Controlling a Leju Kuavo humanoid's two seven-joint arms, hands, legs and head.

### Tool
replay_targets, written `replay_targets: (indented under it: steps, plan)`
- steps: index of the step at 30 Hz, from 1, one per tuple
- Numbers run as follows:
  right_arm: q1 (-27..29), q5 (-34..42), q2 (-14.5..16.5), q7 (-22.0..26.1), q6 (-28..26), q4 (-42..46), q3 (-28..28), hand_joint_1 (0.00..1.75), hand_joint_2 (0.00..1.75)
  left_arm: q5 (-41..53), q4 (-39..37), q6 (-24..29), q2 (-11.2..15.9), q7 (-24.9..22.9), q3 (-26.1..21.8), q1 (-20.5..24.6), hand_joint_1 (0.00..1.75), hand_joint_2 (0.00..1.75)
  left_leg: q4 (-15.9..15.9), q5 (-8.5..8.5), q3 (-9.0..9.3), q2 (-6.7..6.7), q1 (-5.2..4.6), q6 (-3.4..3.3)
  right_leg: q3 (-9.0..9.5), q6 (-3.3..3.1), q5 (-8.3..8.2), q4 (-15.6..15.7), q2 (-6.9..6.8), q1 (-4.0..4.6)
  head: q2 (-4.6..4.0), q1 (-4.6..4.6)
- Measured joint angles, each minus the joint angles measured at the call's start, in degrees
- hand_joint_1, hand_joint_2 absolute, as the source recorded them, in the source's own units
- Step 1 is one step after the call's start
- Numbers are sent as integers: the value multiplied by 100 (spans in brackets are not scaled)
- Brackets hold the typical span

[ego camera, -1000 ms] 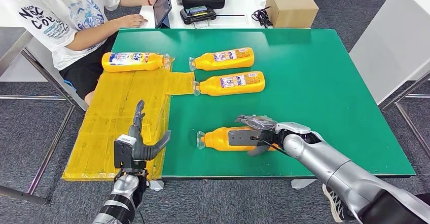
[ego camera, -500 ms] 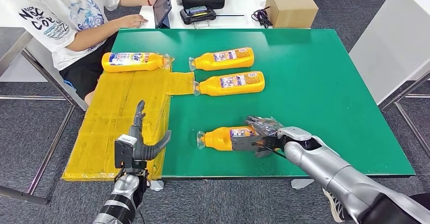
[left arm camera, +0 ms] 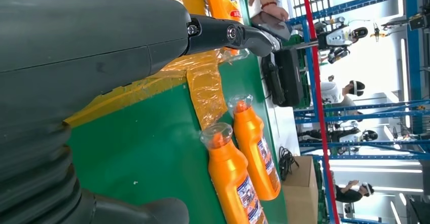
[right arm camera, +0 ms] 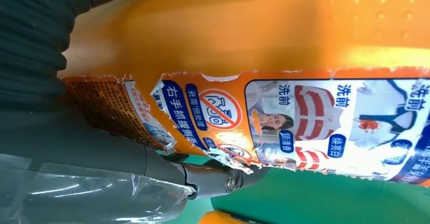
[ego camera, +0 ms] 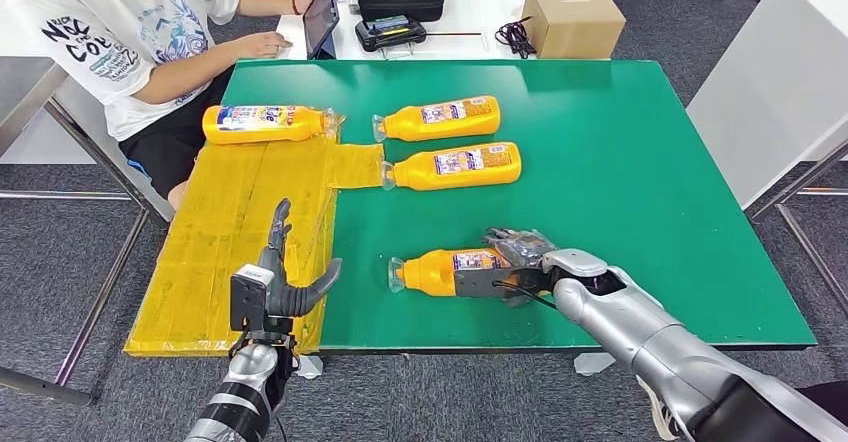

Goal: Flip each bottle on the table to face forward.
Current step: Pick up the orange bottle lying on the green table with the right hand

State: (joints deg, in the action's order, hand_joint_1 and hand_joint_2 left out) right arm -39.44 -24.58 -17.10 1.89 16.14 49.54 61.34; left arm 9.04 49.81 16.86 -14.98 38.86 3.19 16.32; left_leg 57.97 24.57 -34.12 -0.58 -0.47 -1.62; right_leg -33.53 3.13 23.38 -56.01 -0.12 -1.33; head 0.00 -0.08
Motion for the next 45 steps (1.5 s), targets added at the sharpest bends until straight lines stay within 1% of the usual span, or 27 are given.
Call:
replay_targets:
  steps: [8,11,14,17,20,23,25,28,30,34,37,39,45]
  plan:
    - [28,-27,163,108,-198,-192,-109,175,175,-4,-24,9,-2,0,-2,4,0,175,-1,2,24,8,1,0,21,-1,0,2,7,1,0,1]
    - [107,-14,201,162,-379,-213,-226,175,175,-3,-28,10,-2,2,-5,3,0,175,-1,2,26,7,1,0,24,-1,-1,1,7,1,0,1]
    - [275,42,232,276,-762,-165,-448,175,175,2,-27,10,-2,3,-8,-1,0,175,-1,2,26,7,2,0,26,-1,0,1,6,3,0,1]
    - [745,-32,317,421,-1457,179,-932,175,175,31,-1,10,-1,1,-11,-43,0,175,-1,2,19,5,4,0,23,0,0,0,6,5,0,1]
    - [1411,-368,545,630,-2006,798,-1622,175,175,70,122,-5,-1,-7,-20,-155,0,175,-2,2,-4,-1,6,0,1,-1,1,-1,3,7,0,-1]
    - [1938,-613,802,757,-2234,1369,-2216,175,175,102,250,-21,-1,-16,-44,-251,0,175,-2,1,-34,-4,8,1,-30,-1,1,-4,0,9,0,-4]
    - [2203,-727,976,981,-2492,1691,-2549,175,175,102,322,-43,-2,-25,-56,-301,0,175,-2,-1,-43,-9,8,1,-37,-1,1,-4,-5,9,0,0]
    - [2589,-893,1310,1354,-3090,2240,-3103,175,175,82,466,-79,-2,-56,-80,-396,0,175,-2,-1,-51,-6,6,1,-46,-1,1,-5,-5,6,0,-1]
    - [2775,-943,1518,1477,-3361,2555,-3379,175,175,42,558,-119,-3,-101,-90,-440,0,175,-2,0,-53,-7,4,0,-50,-1,2,-4,-6,4,0,-2]
    - [3142,-882,1887,1879,-4065,3122,-3882,175,175,-133,771,-273,-8,-266,-106,-538,0,175,-2,1,-61,-25,4,0,-53,-2,4,-2,-13,3,0,0]
    - [3328,-730,2069,2039,-4249,3380,-4154,175,175,-280,898,-402,-10,-375,-131,-578,0,175,-2,1,-61,-21,4,0,-55,-2,4,-2,-12,2,0,1]
    - [3453,-613,2186,2159,-4328,3478,-4322,175,175,-477,995,-586,-10,-507,-143,-616,0,175,-2,1,-60,-21,4,0,-55,-2,4,-1,-12,2,0,0]
    - [3772,-387,2424,2640,-4306,3458,-4692,175,175,-1351,1234,-1573,-13,-1080,-18,-712,0,175,-2,1,-60,-20,4,0,-55,-2,4,-2,-11,3,0,1]
